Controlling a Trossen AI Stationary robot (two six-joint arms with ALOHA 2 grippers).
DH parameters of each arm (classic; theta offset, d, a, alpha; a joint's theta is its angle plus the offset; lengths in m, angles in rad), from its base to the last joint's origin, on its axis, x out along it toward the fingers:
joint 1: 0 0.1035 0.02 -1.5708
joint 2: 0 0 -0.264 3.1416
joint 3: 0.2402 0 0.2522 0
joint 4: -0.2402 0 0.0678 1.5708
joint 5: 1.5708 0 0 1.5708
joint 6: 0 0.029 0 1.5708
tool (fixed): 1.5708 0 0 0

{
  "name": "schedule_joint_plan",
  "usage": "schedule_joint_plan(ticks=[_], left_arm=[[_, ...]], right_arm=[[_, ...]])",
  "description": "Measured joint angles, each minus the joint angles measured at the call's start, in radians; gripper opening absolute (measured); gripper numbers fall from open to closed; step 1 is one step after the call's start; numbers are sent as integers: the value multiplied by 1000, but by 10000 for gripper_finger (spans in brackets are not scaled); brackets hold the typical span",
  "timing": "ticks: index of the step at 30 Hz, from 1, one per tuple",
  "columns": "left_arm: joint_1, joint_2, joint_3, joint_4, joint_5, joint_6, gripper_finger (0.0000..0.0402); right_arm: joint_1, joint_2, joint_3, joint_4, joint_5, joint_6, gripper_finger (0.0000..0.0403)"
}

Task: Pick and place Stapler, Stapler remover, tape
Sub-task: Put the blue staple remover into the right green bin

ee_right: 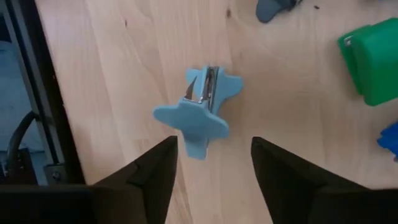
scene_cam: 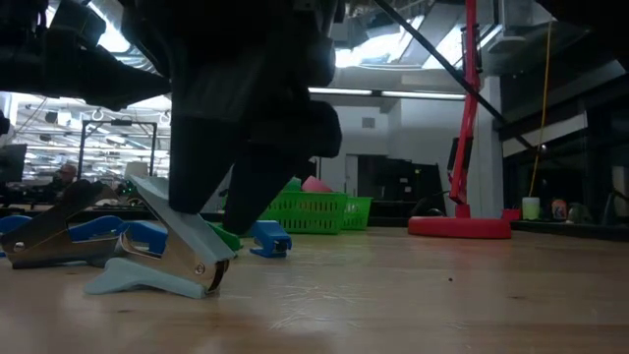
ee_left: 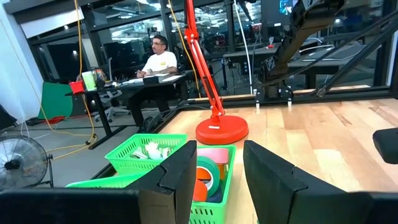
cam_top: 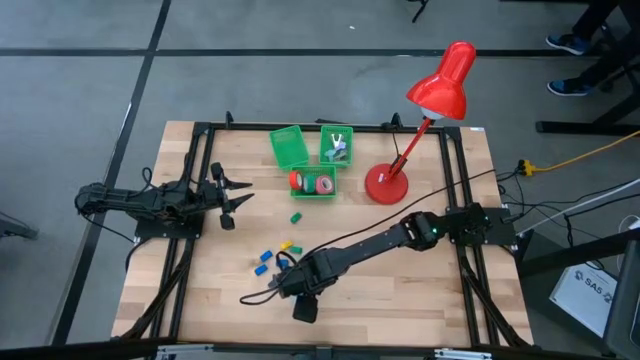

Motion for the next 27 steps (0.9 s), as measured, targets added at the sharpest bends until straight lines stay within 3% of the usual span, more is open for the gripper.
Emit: schedule_joint_plan(ticks=[10,27], left_arm=[[0,0,0,0,0,0,127],[0,0,0,0,0,0,128]], right_arm=[[-1,12,1,32,-17,20,200],[-39,11,1,6,-20,-3,339]])
